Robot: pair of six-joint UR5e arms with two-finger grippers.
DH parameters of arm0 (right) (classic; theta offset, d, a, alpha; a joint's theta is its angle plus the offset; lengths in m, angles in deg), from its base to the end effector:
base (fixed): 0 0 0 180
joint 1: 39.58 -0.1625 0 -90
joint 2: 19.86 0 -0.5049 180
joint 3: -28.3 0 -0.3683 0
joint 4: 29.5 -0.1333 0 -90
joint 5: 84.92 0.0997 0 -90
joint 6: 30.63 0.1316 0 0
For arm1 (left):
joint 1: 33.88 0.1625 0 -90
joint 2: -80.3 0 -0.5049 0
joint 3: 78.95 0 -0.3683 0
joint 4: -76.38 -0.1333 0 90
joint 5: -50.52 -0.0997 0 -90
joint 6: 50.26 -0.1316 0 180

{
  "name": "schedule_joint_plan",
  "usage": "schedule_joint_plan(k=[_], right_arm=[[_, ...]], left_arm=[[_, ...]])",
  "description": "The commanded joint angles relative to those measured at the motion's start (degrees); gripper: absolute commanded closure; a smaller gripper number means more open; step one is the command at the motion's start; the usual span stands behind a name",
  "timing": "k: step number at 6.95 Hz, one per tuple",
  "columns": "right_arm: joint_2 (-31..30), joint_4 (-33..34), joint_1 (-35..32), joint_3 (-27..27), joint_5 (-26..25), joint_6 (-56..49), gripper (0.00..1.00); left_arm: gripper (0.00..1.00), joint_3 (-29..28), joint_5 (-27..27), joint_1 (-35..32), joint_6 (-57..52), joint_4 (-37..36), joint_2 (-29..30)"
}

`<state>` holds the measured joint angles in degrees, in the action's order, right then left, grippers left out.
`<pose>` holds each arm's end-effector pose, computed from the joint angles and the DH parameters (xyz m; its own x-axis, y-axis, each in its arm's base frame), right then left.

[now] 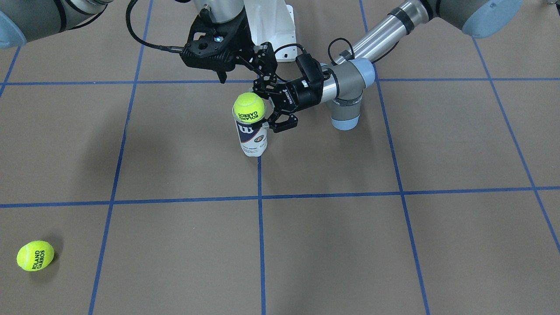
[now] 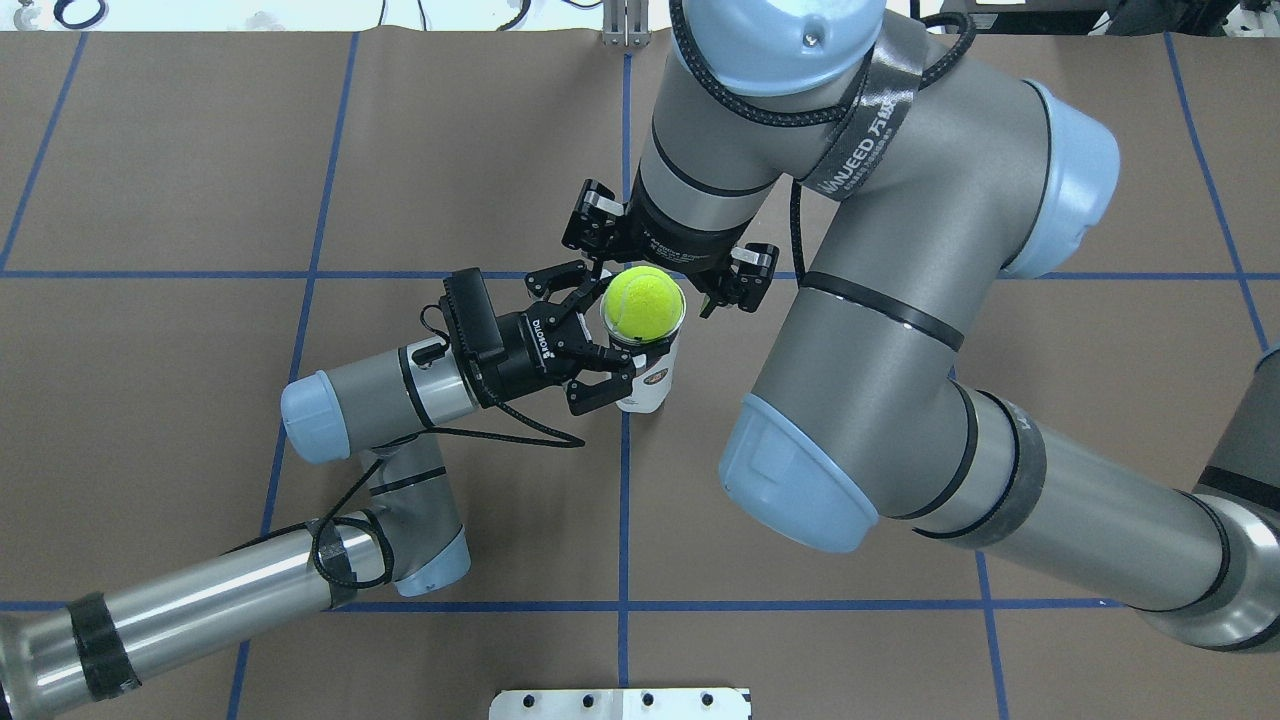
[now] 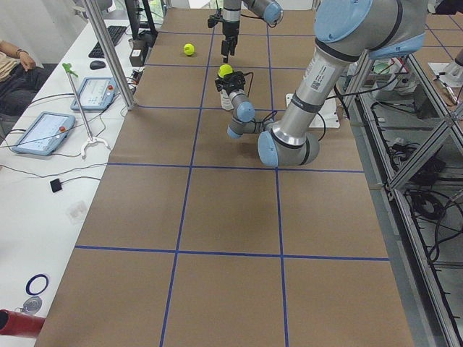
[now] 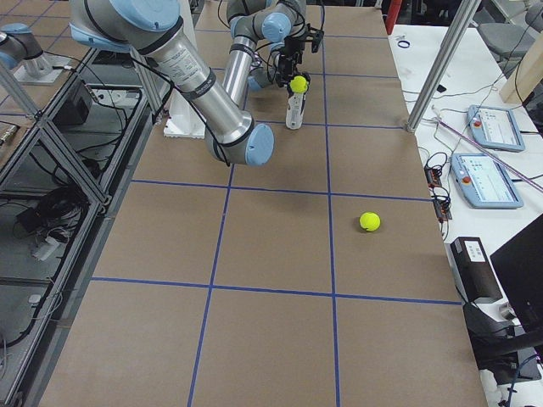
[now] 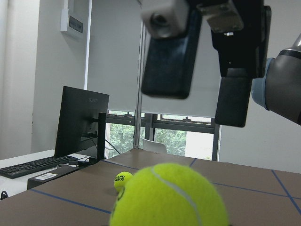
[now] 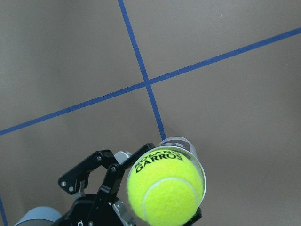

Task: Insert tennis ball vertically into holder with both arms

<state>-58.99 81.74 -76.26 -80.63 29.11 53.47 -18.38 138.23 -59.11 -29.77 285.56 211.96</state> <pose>-0.4937 -0.4671 0.1403 0.5589 0.2992 0.7734 -0.2446 0.9506 -0.1910 0.5997 -0.4357 0.2999 0.2149 0.9334 -0.2873 0.7191 0.0478 0.6933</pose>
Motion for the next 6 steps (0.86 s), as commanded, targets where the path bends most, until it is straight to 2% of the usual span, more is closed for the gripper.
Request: schedule_joint_plan(k=[1,3,6], right_arm=[[-0.16,0.12,-0.06,-0.23,-0.03,-0.25,0.01],[-0.34,0.12,-0.15,-0.32,-0.03,-0.43,0.01],[-0.16,0.03,-0.15,-0.32,-0.03,-0.52,0.01]], left_arm=[[0.15,0.16,0.00,0.00,0.08,0.00,0.09],[0.07,0.25,0.00,0.00,0.08,0.00,0.26],[0.05,0.25,0.00,0.00,0.08,0.00,0.26]])
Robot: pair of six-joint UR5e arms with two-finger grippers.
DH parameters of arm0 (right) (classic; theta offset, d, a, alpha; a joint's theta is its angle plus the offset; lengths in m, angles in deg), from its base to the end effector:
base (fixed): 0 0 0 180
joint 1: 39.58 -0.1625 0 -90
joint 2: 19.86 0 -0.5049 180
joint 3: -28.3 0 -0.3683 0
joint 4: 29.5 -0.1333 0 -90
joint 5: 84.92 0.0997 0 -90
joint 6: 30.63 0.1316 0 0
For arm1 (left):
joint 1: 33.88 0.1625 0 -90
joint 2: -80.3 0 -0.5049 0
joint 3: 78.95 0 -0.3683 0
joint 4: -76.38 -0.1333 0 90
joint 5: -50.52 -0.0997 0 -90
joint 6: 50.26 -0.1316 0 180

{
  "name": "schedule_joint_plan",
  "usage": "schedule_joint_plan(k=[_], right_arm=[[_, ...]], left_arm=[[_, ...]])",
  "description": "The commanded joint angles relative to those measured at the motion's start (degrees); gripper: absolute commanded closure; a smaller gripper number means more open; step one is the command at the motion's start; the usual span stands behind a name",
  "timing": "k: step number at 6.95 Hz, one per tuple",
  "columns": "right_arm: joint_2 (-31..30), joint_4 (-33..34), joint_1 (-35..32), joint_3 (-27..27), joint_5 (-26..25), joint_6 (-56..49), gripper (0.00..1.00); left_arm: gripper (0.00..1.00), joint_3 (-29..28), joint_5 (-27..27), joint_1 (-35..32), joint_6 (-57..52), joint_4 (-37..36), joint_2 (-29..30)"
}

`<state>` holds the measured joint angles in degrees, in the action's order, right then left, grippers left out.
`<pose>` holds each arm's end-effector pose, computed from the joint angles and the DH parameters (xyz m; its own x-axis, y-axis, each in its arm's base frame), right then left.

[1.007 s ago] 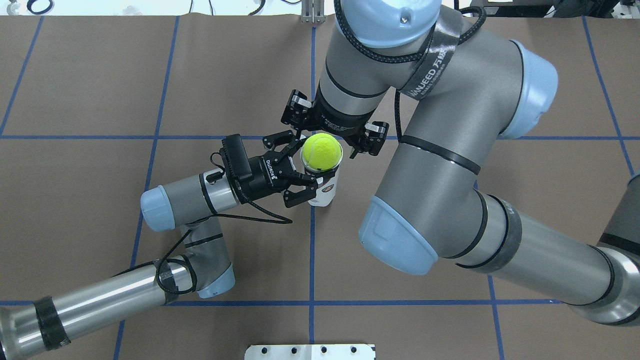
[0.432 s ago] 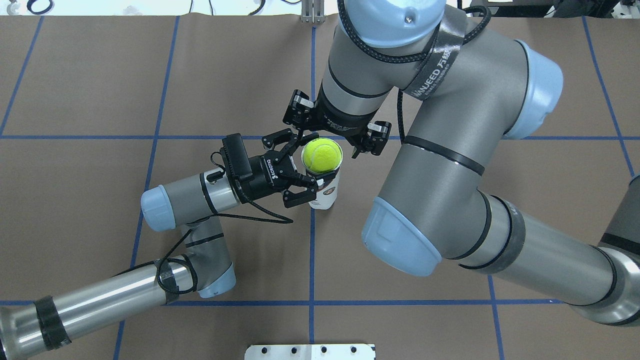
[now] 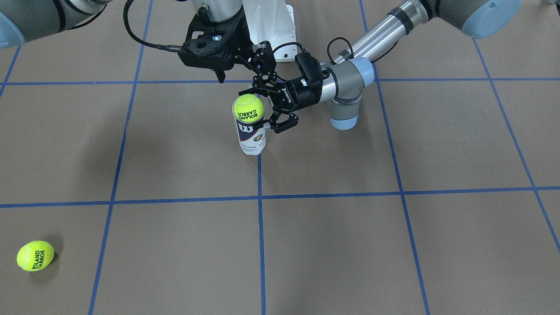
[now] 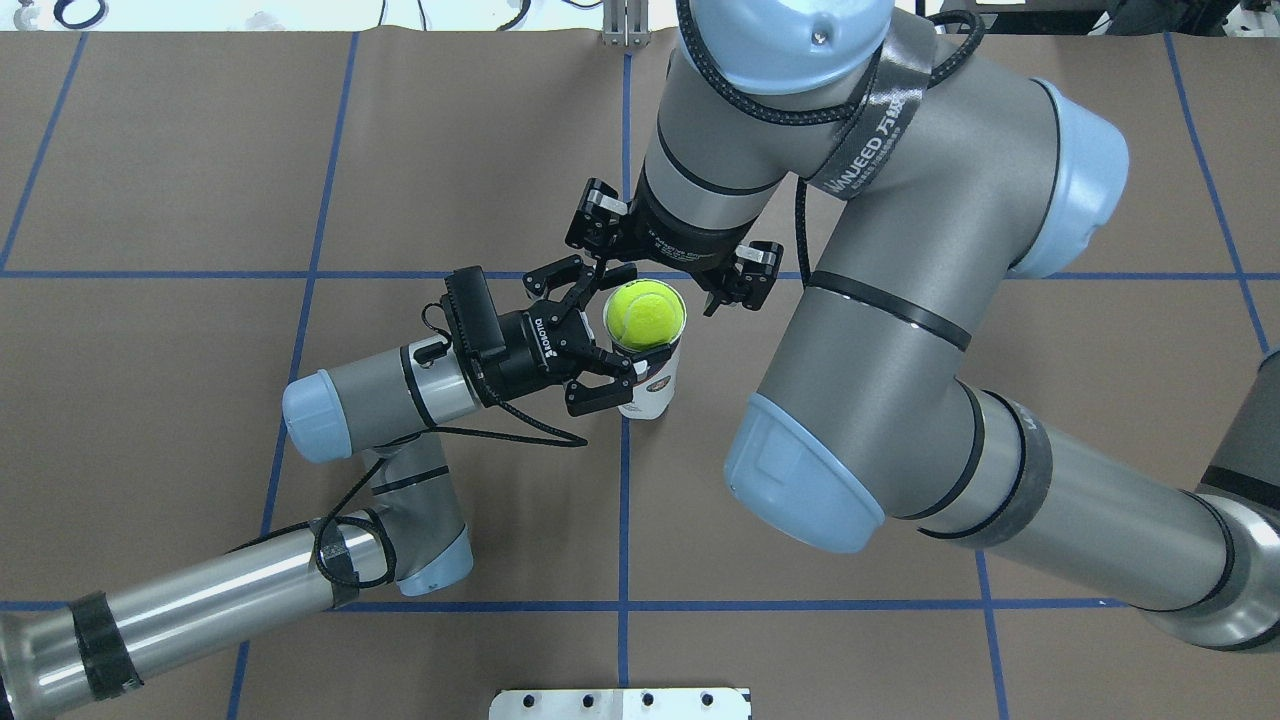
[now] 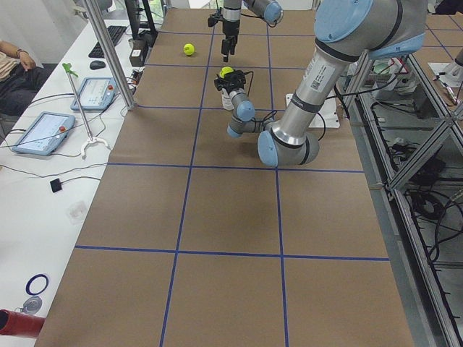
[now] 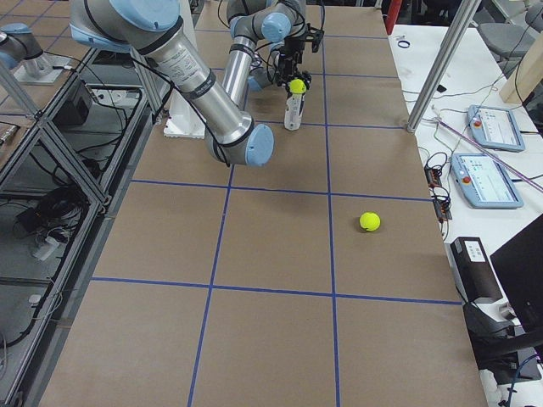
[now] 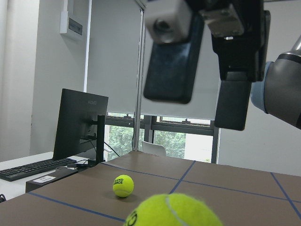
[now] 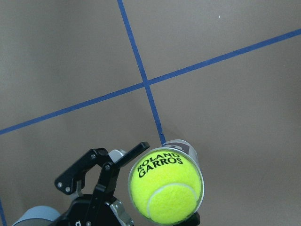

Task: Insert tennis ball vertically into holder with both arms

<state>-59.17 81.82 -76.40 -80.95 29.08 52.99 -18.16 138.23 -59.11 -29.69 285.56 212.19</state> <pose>-0.4910 -0.4673 0.1411 0.5596 0.2921 0.7756 -0.2425 0.9526 -0.1838 0.5993 -0.4356 0.2955 0.2119 0.9343 -0.2866 0.7243 0.0468 0.6879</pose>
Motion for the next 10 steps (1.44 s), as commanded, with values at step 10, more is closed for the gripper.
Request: schedule_joint_plan(k=[10], right_arm=[[-0.41,1.00,-2.36,-3.16,0.52,-0.30,0.01]], left_arm=[[0.01,5.83,-0.97,-0.53,2.90,0.00,-0.31]])
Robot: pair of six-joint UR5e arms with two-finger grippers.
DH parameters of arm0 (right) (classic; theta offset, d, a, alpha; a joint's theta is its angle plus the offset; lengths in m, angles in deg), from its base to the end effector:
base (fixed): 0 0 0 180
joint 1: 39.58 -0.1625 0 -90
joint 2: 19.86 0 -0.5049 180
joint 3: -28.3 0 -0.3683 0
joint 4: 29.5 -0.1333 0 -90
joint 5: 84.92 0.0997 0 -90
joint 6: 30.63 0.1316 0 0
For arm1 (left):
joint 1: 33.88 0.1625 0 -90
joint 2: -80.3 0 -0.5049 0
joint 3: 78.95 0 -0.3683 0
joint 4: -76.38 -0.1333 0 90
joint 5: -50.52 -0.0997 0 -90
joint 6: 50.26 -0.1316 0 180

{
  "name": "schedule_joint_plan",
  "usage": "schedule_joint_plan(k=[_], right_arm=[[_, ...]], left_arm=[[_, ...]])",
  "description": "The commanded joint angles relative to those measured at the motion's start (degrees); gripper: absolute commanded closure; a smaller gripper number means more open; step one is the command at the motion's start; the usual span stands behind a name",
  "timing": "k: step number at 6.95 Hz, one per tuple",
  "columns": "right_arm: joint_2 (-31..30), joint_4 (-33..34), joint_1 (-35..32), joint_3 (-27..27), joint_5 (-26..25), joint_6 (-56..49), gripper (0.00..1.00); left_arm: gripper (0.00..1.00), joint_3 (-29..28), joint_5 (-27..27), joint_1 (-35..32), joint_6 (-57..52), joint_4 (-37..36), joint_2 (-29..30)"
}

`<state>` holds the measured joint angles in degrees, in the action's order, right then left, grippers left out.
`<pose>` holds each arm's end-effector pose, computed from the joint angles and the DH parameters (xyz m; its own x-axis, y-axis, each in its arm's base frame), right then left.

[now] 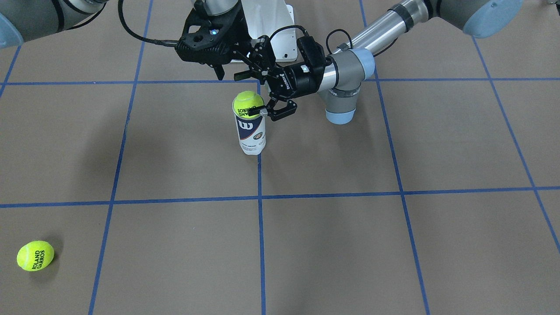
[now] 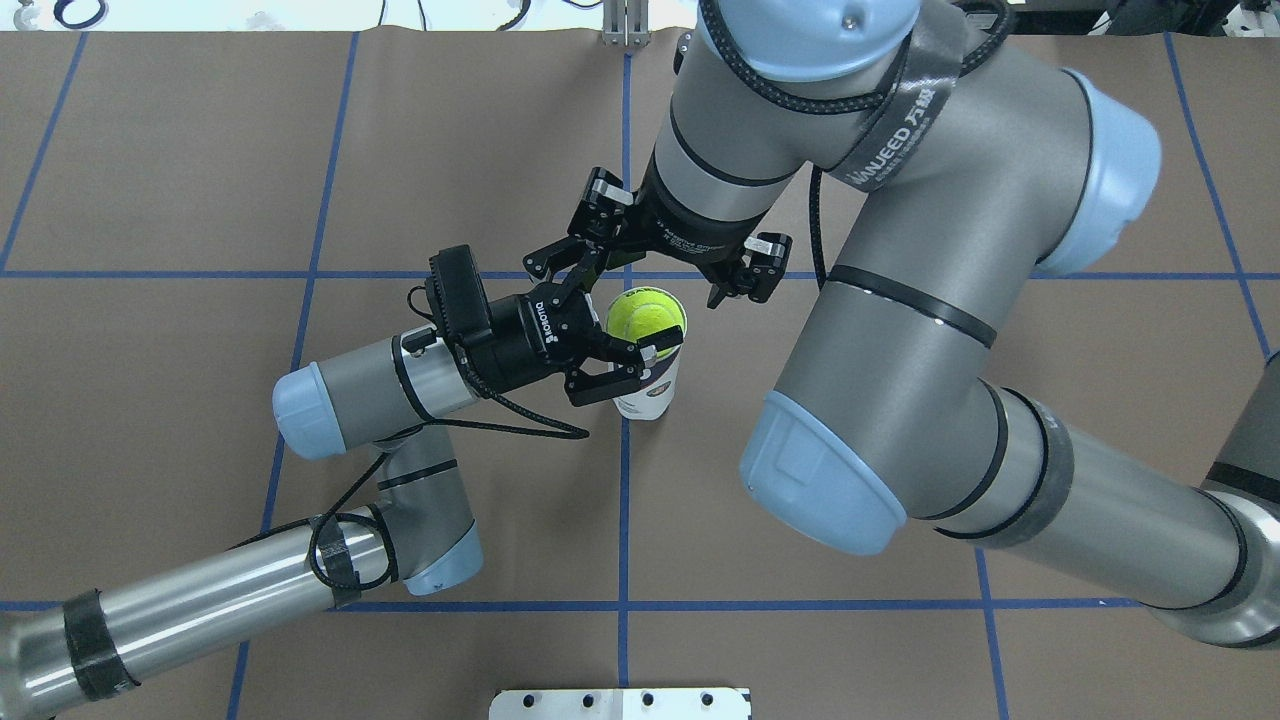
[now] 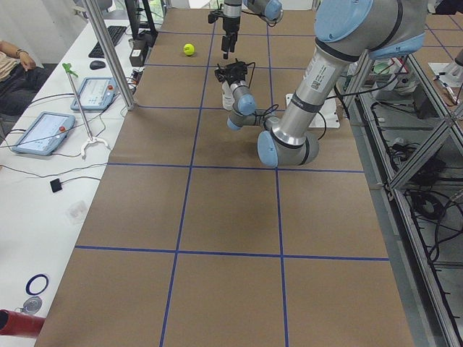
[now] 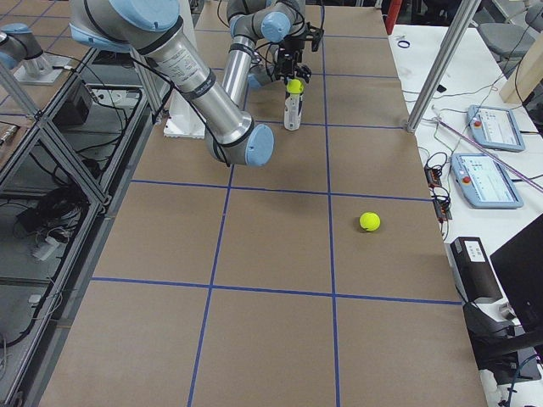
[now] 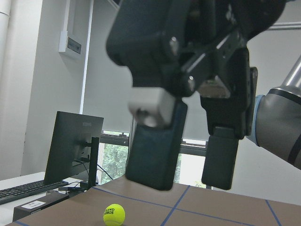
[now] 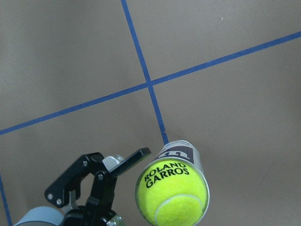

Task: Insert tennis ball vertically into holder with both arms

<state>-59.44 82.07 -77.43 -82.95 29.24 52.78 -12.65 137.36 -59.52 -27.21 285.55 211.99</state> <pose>-0.4732 -0.4683 0.1351 0.5390 0.2862 0.7922 -0.2517 0.9523 -0.1728 0.5724 -0.4306 0.2616 0.1698 0.9376 -0.3034 0.7907 0.0541 0.6098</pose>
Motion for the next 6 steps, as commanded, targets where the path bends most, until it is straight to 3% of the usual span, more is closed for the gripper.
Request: schedule_joint_plan(k=[1,3,6], right_arm=[[-0.24,2.33,-3.26,-2.21,0.63,-1.75,0.01],[-1.19,6.72,-6.95,-4.06,2.29,-8.50,0.01],[-11.20,6.74,-15.21,-8.90,7.65,-24.12,0.01]], left_arm=[[0.01,0.31,-0.09,-0.64,0.42,0.01,-0.72],[0.01,1.10,-0.01,-2.57,0.78,0.53,-4.32],[0.01,4.80,0.69,-3.89,1.57,0.54,-10.73]])
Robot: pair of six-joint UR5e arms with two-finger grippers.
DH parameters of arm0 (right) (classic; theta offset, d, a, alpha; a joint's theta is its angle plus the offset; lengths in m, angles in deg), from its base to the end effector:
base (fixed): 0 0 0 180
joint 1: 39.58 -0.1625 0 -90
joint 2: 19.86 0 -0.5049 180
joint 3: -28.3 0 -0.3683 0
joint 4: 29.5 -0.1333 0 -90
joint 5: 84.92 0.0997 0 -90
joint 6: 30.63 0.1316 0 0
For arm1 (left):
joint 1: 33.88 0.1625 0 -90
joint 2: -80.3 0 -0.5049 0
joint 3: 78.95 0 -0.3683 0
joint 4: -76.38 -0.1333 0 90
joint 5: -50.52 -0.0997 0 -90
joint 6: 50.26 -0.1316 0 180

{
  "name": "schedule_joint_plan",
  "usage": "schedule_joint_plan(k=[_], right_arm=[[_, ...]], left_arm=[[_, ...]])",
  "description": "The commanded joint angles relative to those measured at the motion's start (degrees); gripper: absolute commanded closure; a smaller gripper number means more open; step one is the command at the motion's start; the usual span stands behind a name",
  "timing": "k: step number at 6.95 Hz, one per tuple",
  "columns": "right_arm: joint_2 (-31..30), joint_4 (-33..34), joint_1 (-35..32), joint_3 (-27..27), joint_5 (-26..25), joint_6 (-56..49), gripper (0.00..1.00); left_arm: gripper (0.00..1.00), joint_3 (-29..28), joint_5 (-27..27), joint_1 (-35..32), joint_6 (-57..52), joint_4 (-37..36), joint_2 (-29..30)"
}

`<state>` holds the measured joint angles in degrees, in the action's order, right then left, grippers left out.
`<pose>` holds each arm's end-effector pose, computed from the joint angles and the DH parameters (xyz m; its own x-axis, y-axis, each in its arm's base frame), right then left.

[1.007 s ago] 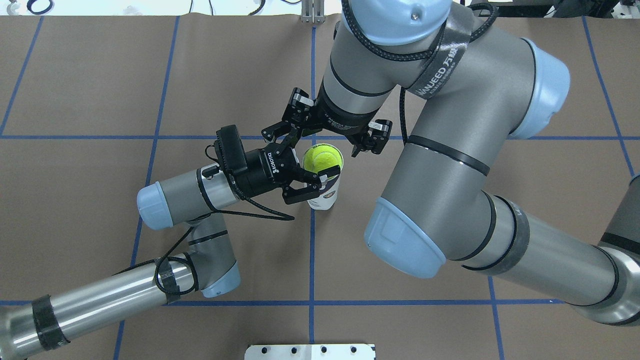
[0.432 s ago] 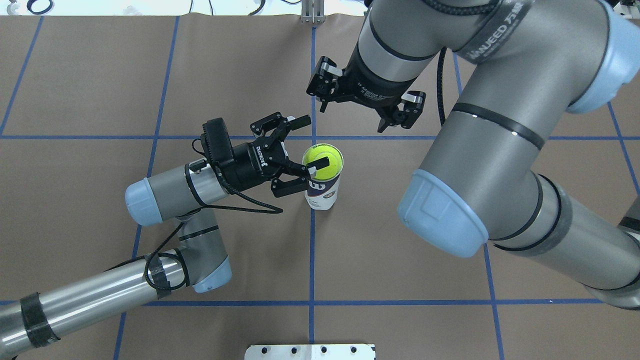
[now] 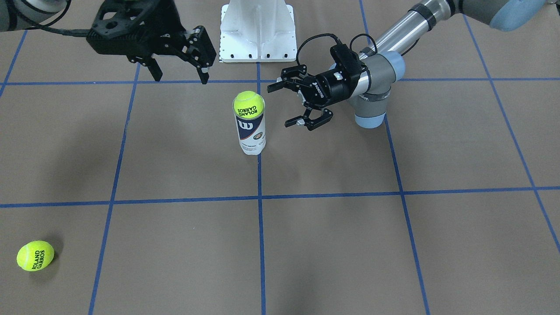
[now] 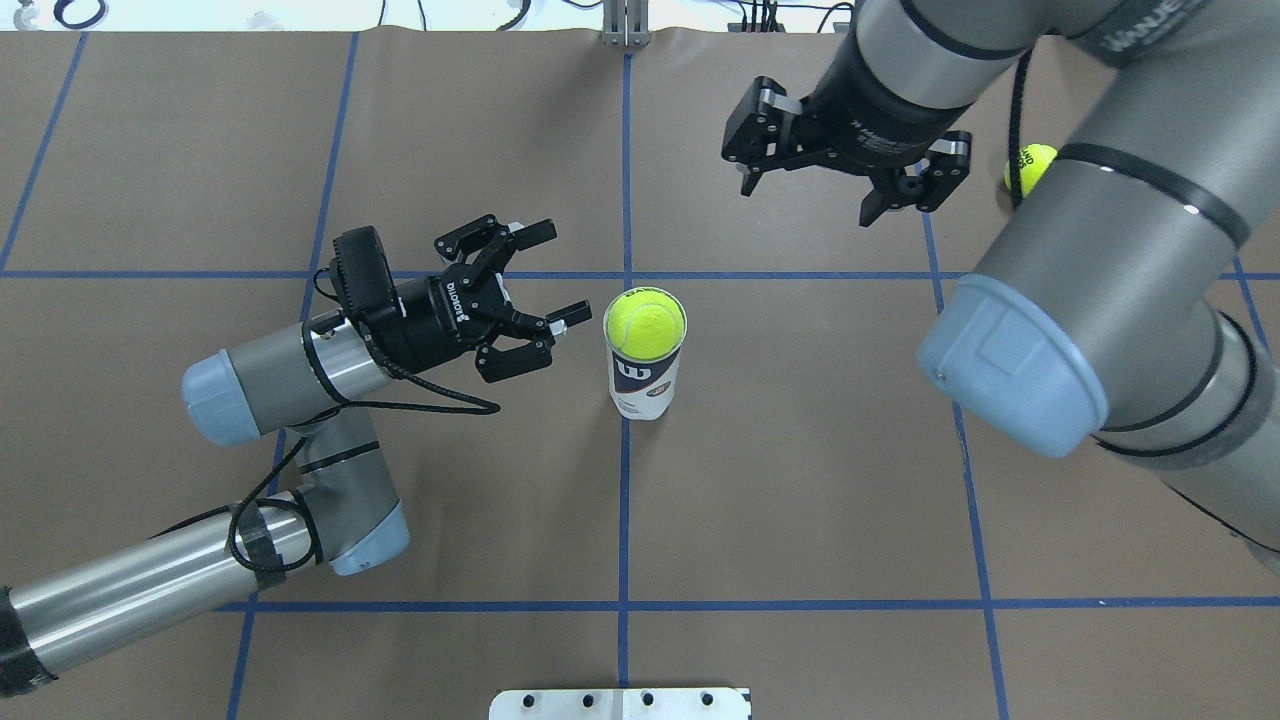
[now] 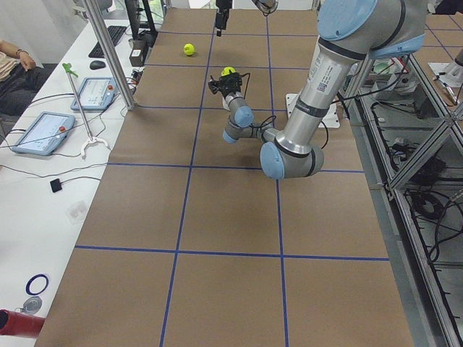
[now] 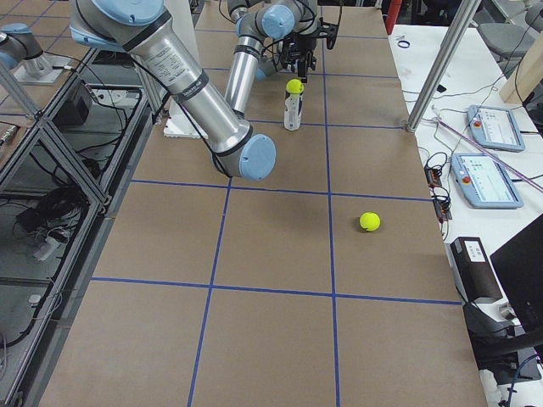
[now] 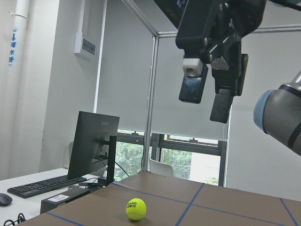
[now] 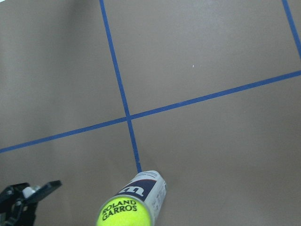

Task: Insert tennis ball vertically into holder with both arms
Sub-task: 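Raise the right gripper away while the left gripper opens and backs off the can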

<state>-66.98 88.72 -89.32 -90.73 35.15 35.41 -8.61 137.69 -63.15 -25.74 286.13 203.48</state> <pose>-0.3420 -0.5080 0.1959 0.6044 0.1699 0.7784 -0.2093 0.9765 -0.0506 0.5089 -0.4455 0.3363 0.2247 0.9158 -0.3330 0.7597 0.0494 0.6484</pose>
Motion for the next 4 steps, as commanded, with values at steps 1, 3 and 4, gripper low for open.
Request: schedule_joint_plan(k=[1,3,4], right_arm=[[-6.55,0.00,-5.09,-1.12,2.18,-12.54,0.01],[-12.53,-0.53,-9.57,-1.04,4.28,-25.63,0.01],[-15.43,-0.53,-11.94,-1.04,4.47,-31.61,0.01]], left_arm=[[0.01,0.15,0.37,0.17,0.00,-0.13,-3.28],[0.01,-2.22,0.54,1.23,-0.26,-0.74,-3.21],[0.01,-2.05,1.24,1.75,-0.61,-2.84,-2.94]])
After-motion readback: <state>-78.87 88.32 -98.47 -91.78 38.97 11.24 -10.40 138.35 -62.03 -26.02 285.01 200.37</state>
